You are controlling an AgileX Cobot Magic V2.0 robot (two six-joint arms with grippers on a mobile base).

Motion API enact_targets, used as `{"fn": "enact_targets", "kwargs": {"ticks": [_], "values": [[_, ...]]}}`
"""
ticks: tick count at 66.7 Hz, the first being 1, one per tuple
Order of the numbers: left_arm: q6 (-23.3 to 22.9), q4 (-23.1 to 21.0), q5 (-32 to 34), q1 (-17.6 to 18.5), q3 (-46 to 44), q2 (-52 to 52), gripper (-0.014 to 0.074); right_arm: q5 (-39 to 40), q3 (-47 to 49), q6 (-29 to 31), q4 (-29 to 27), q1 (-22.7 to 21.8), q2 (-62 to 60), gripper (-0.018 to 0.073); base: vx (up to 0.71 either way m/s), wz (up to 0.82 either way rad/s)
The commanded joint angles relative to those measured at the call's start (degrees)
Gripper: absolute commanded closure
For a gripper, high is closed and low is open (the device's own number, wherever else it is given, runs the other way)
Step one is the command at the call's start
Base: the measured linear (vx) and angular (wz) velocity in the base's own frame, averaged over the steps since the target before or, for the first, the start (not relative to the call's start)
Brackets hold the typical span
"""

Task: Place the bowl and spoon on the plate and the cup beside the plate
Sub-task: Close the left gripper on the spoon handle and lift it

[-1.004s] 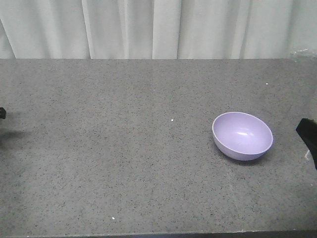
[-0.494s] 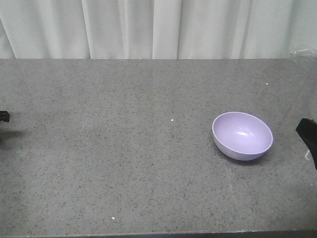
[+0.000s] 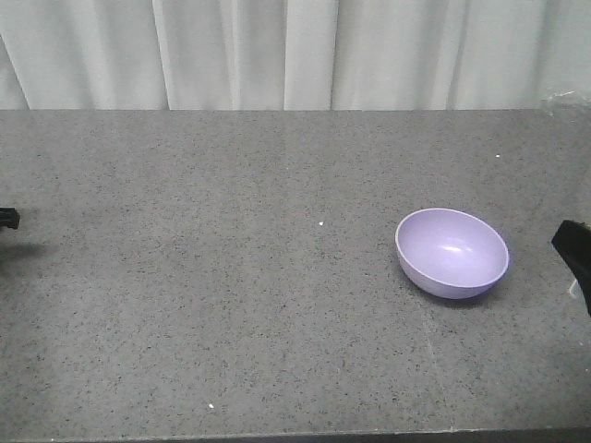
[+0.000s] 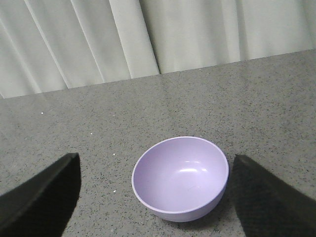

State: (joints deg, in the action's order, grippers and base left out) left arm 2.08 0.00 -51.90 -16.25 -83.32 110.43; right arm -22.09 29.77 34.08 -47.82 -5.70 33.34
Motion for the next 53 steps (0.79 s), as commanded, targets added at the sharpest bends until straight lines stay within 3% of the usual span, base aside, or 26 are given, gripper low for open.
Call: {"fn": "enact_targets", "kwargs": {"ticks": [1,11,19,30,41,47,53], "values": [[0.9,0.0,-2.3,0.0,-0.9,-1.8,0.0604,2.3,2.0,0.4,-1.3,-0.4,0.4,-0.0029,0.00,0.00],[1.2,-1.1,-2.7,0.0,-0.9,-4.1,0.0604,0.6,2.0,0.4,-1.3,-0.4,0.4,-0.0029,0.00,0.00],[2.3,-4.7,-2.5,0.0,-0.9,-8.2,0.0604,0.4,2.0,0.4,-1.3,-0.4,0.4,-0.0029,0.00,0.00],[8.6,-16.5,-3.7,0.0,-0.9,-16.6,0.0604,0.9,3.1,-0.3,-1.8,-0.4,1.0,-0.0028,0.00,0.00],[15.8,-30.1,-4.3,0.0,-0.9,-26.1,0.0604,-2.0,10.2,-0.7,-1.0,-0.4,5.6,-0.0028,0.00,0.00],[18.3,-35.0,-4.1,0.0,-0.9,-30.9,0.0604,-2.0,15.8,-1.9,1.3,-0.4,10.0,-0.0028,0.00,0.00],[19.3,-36.7,-3.8,0.0,-0.9,-34.4,0.0604,-2.5,21.6,-4.9,5.5,-0.4,16.2,-0.0028,0.00,0.00]]}}
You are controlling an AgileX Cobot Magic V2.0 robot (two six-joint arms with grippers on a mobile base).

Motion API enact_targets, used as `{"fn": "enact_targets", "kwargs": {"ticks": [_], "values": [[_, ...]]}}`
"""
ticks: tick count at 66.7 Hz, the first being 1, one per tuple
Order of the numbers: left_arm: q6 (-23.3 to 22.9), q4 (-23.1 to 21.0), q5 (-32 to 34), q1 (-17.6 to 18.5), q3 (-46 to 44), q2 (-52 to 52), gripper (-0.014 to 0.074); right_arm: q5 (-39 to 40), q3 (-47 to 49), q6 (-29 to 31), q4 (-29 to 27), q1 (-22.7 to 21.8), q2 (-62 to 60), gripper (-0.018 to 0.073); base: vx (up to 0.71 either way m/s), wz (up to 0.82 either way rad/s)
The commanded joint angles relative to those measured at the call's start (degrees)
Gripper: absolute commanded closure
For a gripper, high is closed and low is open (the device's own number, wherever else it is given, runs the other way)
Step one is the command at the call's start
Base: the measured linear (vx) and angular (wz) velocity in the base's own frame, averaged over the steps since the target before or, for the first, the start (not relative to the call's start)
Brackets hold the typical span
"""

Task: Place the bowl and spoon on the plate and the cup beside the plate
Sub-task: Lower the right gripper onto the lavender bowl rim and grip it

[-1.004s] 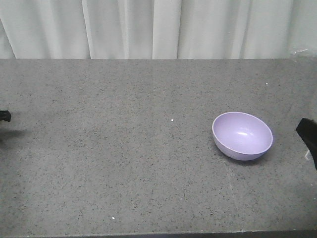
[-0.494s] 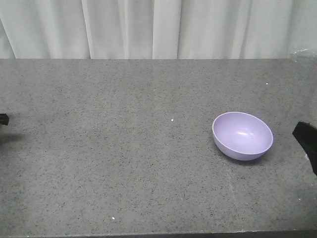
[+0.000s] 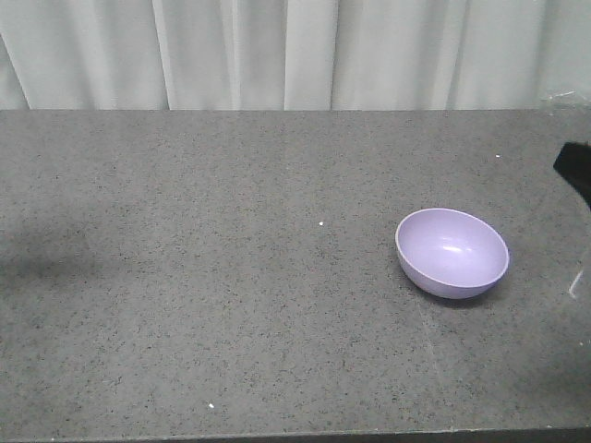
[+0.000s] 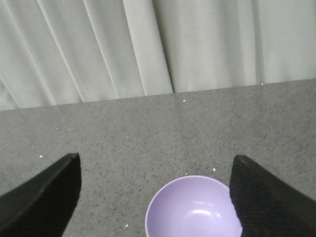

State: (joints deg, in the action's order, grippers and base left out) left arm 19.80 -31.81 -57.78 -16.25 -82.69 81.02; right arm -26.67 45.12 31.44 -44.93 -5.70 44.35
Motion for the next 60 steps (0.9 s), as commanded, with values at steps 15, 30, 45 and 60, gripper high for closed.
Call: {"fn": "enact_targets", "kwargs": {"ticks": [15,30,45,60], "values": [[1.5,-4.4,1.5,0.0,-1.5,-8.8,0.0604,-9.3,20.8,-8.9,10.1,-3.4,24.4,-0.0028,0.00,0.00],[1.5,-4.4,0.8,0.0,-1.3,-8.7,0.0604,-16.8,26.4,-9.2,11.3,-6.2,38.1,-0.0028,0.00,0.00],[1.5,-4.4,0.8,0.0,-1.3,-8.7,0.0604,-18.2,26.3,-8.8,11.7,-6.2,44.6,-0.0028,0.00,0.00],[1.5,-4.4,0.9,0.0,-1.3,-8.7,0.0604,-19.9,26.3,-7.9,12.9,-6.1,48.5,-0.0028,0.00,0.00]]}}
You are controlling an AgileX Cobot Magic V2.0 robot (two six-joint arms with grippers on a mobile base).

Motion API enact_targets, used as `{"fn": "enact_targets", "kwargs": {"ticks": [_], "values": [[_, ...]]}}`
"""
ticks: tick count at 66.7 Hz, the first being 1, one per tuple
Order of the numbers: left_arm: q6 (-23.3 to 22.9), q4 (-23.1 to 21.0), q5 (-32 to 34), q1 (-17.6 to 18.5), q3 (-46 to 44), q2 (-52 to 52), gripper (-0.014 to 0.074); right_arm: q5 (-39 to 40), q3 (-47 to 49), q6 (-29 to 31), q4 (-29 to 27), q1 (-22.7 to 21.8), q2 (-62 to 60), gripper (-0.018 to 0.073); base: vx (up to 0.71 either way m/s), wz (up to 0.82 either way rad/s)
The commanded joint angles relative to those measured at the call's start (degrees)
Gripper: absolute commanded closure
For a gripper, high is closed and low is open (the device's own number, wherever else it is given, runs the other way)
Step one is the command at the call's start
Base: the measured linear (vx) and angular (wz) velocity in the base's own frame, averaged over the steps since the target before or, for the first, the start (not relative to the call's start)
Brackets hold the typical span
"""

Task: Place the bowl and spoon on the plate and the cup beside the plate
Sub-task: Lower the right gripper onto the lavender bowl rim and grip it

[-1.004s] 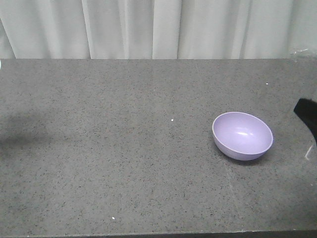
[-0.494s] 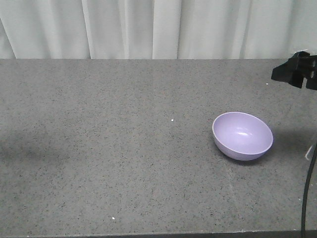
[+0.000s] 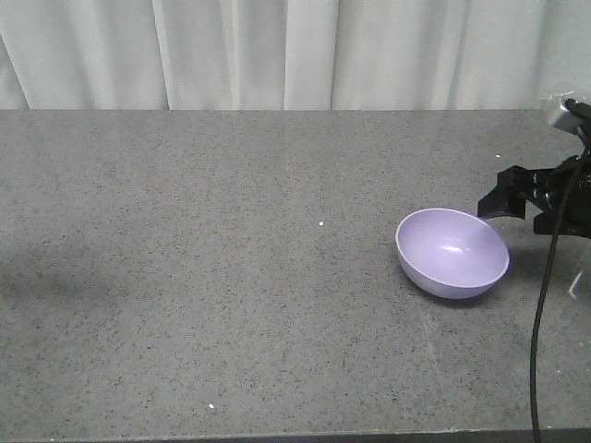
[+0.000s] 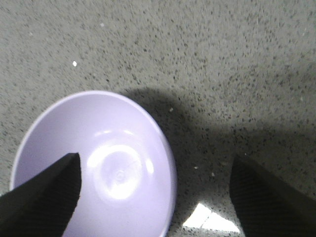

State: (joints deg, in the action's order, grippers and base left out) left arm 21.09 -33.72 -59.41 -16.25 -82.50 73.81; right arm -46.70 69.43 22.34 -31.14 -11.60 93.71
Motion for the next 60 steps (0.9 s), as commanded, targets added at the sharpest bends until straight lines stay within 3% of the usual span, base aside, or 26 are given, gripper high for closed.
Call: {"fn": "enact_targets", "kwargs": {"ticks": [1,26,36,43,60], "values": [[0.2,-2.5,2.5,0.0,-1.5,-1.5,0.0604,0.0,2.0,1.4,-1.0,-0.1,-0.6,-0.0028,0.00,0.00],[0.2,-2.5,2.5,0.0,-1.5,-1.5,0.0604,-2.5,2.0,4.2,-1.8,-0.1,5.0,-0.0025,0.00,0.00],[0.2,-2.5,2.5,0.0,-1.5,-1.5,0.0603,-3.0,2.0,4.9,-3.2,0.4,5.6,0.0026,0.00,0.00],[0.2,-2.5,2.5,0.0,-1.5,-1.5,0.0604,-3.2,2.0,4.8,-2.6,2.1,5.8,0.0124,0.00,0.00],[0.2,-2.5,2.2,0.0,-1.5,-1.5,0.0604,-1.8,2.0,3.6,-0.8,6.6,7.8,0.0538,0.00,0.00]]}}
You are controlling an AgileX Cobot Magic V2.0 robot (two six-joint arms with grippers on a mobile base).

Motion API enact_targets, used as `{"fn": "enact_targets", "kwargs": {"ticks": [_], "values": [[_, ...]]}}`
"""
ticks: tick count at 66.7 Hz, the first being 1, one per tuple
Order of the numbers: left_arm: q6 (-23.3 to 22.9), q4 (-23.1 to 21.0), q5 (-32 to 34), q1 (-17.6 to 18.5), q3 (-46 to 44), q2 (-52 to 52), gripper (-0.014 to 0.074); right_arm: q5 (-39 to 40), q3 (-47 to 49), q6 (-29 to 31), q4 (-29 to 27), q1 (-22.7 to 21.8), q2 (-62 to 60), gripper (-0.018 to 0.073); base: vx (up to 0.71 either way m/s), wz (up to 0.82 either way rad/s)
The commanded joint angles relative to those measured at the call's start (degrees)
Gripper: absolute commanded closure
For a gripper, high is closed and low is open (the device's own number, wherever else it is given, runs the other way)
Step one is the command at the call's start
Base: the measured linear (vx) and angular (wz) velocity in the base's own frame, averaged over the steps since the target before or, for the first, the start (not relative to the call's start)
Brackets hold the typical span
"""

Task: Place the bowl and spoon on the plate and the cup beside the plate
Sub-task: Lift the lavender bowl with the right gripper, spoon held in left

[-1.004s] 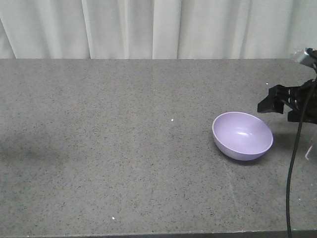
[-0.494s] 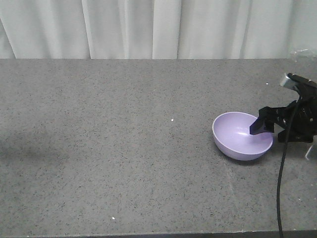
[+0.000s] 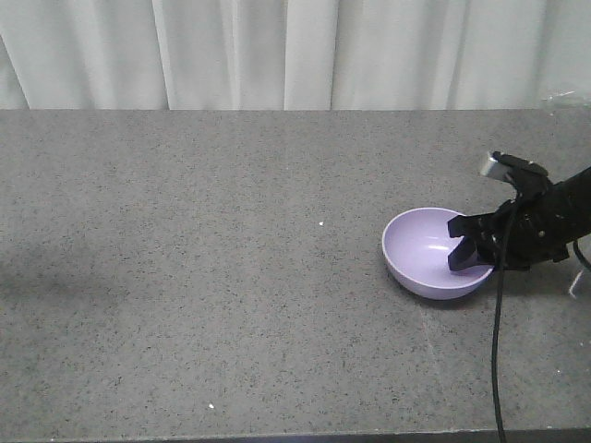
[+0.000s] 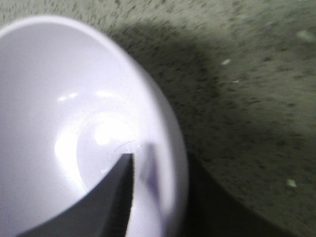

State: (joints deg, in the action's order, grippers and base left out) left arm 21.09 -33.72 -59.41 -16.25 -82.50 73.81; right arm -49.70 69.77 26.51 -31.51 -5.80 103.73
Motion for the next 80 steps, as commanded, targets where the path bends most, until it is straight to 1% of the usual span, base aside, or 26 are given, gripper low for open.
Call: {"fn": "enact_targets", "kwargs": {"ticks": [1,11,21,31,38,43,53,57,63,67,75,80], "values": [[0.2,-2.5,2.2,0.0,-1.5,-1.5,0.0604,1.4,1.6,-0.7,-0.2,0.8,-2.2,0.0573,0.00,0.00],[0.2,-2.5,1.7,0.0,-1.5,-1.5,0.0604,2.2,2.3,-1.5,0.4,0.7,-4.8,0.0565,0.00,0.00],[0.2,-2.5,1.5,0.0,-1.5,-1.5,0.0604,0.8,4.0,-1.2,0.5,0.7,-10.9,0.0564,0.00,0.00],[0.1,-2.8,0.7,0.0,-1.5,-1.5,0.0604,0.1,5.9,-0.8,-0.9,0.7,-21.0,0.0564,0.00,0.00],[0.1,-2.7,-0.3,0.0,-1.5,-1.5,0.0604,0.9,6.0,1.0,-3.3,0.7,-30.6,0.0564,0.00,0.00],[0.1,-2.8,-0.4,0.0,-1.5,-1.5,0.0604,1.1,5.9,2.2,-4.0,0.7,-36.8,0.0564,0.00,0.00],[0.1,-5.2,-1.2,0.0,-1.5,-1.5,0.0604,-0.1,5.9,1.9,-4.0,0.7,-48.1,0.0564,0.00,0.00],[0.3,-6.9,-1.8,0.0,-1.5,-1.7,0.0604,-0.1,5.8,1.9,-4.0,0.7,-51.3,0.0564,0.00,0.00],[0.3,-8.1,-2.1,0.0,-1.5,-2.2,0.0604,-0.2,5.8,1.5,-3.3,0.7,-55.1,0.0564,0.00,0.00],[0.6,-8.5,-2.5,0.0,-1.5,-2.9,0.0604,-0.4,5.8,1.5,-3.1,0.7,-56.2,0.0564,0.00,0.00],[2.7,-9.9,-2.9,0.0,-1.5,-4.6,0.0604,-1.0,5.8,1.5,-3.1,0.7,-57.2,0.0564,0.00,0.00],[3.2,-10.0,-2.9,0.0,-1.5,-5.5,0.0604,-1.0,5.8,1.5,-3.1,0.7,-57.2,0.0564,0.00,0.00]]}}
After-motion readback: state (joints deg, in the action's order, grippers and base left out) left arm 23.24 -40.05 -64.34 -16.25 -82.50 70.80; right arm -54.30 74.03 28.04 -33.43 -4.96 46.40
